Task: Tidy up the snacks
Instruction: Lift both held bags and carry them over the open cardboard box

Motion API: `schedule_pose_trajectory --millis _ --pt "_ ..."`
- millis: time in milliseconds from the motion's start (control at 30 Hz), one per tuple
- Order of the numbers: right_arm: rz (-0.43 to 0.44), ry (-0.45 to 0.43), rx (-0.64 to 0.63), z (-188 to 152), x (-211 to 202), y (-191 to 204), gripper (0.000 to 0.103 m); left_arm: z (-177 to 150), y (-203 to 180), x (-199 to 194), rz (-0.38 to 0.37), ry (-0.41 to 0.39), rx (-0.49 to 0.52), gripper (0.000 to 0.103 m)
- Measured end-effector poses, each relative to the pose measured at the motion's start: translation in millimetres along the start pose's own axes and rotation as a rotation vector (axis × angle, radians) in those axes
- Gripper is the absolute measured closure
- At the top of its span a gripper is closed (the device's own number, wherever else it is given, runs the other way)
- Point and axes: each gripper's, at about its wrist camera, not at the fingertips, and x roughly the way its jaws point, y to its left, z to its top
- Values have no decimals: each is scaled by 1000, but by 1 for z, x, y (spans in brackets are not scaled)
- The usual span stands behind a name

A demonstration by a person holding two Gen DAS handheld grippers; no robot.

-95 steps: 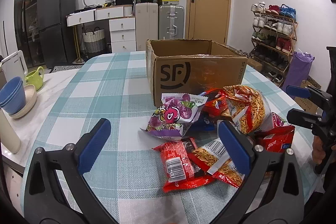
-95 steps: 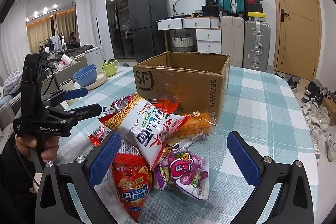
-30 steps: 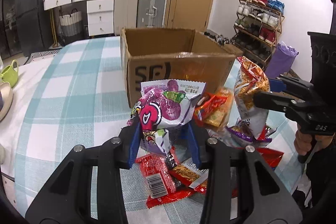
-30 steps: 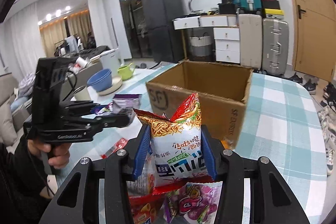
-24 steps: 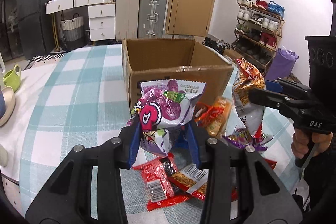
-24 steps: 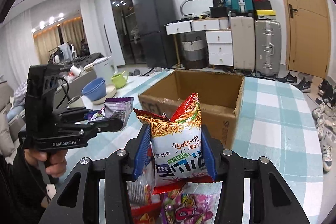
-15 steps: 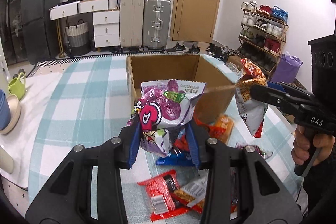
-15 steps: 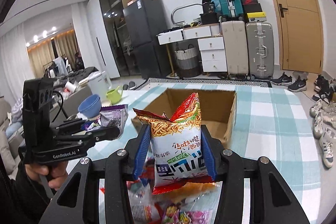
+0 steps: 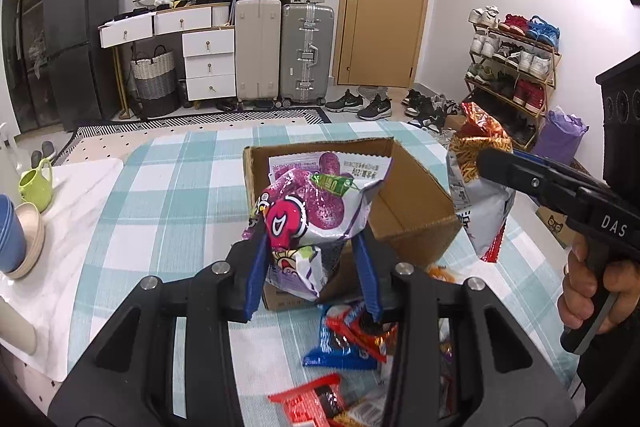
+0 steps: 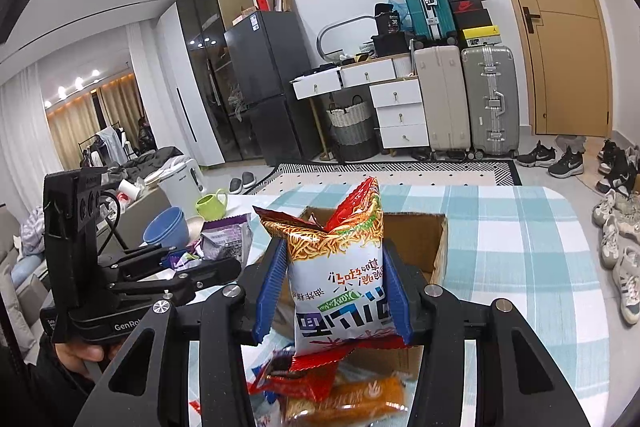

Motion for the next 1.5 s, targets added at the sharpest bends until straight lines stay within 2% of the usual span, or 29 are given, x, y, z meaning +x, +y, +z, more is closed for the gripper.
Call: schedule_pose_trajectory --millis 467,733,1233,1333,1500 --pt "3 36 14 18 42 -17 56 33 -2 45 12 21 1 67" --pt "6 64 26 15 66 -26 56 36 -3 68 24 45 0 67" --pt "-11 87 17 12 88 -38 56 43 -19 90 47 34 73 67" --pt "-12 90 15 13 90 -38 55 42 -22 91 13 48 68 67" --pt "-32 102 -20 11 93 -33 55 39 -21 103 12 78 71 66"
